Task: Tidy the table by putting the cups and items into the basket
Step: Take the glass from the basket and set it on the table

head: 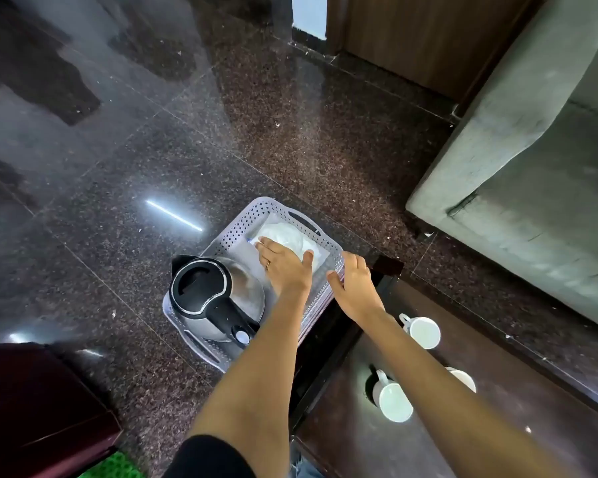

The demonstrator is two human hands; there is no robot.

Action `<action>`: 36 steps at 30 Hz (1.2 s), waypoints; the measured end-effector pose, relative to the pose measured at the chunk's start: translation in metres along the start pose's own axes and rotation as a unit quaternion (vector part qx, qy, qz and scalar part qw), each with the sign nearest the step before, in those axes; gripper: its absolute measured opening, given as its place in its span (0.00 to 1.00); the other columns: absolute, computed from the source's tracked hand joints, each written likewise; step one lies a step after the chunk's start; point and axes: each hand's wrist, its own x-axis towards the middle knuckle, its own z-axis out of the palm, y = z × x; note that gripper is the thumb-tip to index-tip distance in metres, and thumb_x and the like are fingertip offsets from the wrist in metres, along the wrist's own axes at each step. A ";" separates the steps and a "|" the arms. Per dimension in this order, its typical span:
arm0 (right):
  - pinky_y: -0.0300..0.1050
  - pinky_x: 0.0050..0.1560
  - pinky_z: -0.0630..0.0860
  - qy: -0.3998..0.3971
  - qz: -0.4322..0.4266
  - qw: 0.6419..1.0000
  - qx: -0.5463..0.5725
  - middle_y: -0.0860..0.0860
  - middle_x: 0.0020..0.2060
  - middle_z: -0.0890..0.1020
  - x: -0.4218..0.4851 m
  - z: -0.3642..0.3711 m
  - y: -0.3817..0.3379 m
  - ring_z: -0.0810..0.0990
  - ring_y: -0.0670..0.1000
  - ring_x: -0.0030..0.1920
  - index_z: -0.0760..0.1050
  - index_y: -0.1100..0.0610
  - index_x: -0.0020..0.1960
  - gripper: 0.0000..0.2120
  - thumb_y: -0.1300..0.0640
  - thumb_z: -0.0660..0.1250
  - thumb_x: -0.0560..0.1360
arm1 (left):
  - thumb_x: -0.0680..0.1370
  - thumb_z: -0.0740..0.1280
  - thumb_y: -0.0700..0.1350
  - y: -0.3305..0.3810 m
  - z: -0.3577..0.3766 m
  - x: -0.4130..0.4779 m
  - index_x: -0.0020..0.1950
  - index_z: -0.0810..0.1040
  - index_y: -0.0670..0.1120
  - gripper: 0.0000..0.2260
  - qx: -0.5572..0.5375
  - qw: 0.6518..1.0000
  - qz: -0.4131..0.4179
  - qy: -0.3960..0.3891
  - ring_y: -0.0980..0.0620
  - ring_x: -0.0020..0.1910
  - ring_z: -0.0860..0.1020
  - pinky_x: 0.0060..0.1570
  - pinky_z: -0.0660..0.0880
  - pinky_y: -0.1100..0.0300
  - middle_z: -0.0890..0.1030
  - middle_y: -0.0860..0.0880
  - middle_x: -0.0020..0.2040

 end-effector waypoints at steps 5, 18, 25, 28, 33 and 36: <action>0.50 0.64 0.65 0.011 0.004 1.000 -0.007 0.58 0.67 0.67 0.008 0.006 0.004 0.66 0.59 0.67 0.61 0.61 0.71 0.22 0.55 0.60 0.80 | 0.71 0.74 0.53 -0.001 0.006 0.023 0.76 0.45 0.33 0.49 -0.006 1.000 -0.019 0.002 0.37 0.72 0.61 0.70 0.64 0.48 0.54 0.35 0.76; 0.49 0.67 0.64 0.043 0.012 0.999 0.011 0.58 0.69 0.66 0.000 -0.001 0.011 0.64 0.58 0.69 0.60 0.63 0.72 0.25 0.55 0.61 0.80 | 0.70 0.76 0.48 -0.008 -0.002 0.021 0.74 0.56 0.37 0.42 0.003 0.998 0.024 0.050 0.40 0.66 0.69 0.62 0.69 0.50 0.67 0.39 0.69; 0.51 0.69 0.63 0.070 0.018 0.997 0.014 0.58 0.70 0.64 -0.030 -0.027 0.016 0.64 0.58 0.71 0.59 0.63 0.74 0.26 0.54 0.60 0.80 | 0.70 0.76 0.49 0.004 -0.023 -0.011 0.74 0.56 0.36 0.43 -0.034 0.991 0.094 0.087 0.39 0.68 0.66 0.64 0.66 0.50 0.66 0.38 0.70; 0.52 0.70 0.63 0.082 0.031 0.996 0.031 0.58 0.71 0.64 -0.050 -0.040 0.021 0.64 0.58 0.71 0.58 0.62 0.74 0.26 0.53 0.60 0.80 | 0.70 0.76 0.48 0.016 -0.033 -0.027 0.74 0.56 0.37 0.42 -0.061 0.987 0.116 0.098 0.39 0.69 0.66 0.64 0.66 0.49 0.66 0.38 0.71; 0.52 0.70 0.64 0.105 0.044 0.993 0.044 0.57 0.70 0.65 -0.080 -0.053 0.033 0.64 0.57 0.71 0.59 0.61 0.74 0.25 0.53 0.60 0.80 | 0.70 0.76 0.48 0.026 -0.041 -0.045 0.74 0.56 0.36 0.42 -0.063 0.983 0.145 0.098 0.38 0.68 0.67 0.64 0.66 0.48 0.65 0.37 0.72; 0.52 0.70 0.64 0.116 0.050 0.991 0.037 0.57 0.70 0.66 -0.096 -0.057 0.043 0.65 0.57 0.71 0.60 0.61 0.73 0.25 0.53 0.60 0.80 | 0.68 0.77 0.49 0.029 -0.039 -0.059 0.74 0.57 0.36 0.43 -0.053 0.980 0.162 0.100 0.38 0.68 0.68 0.65 0.68 0.47 0.66 0.37 0.71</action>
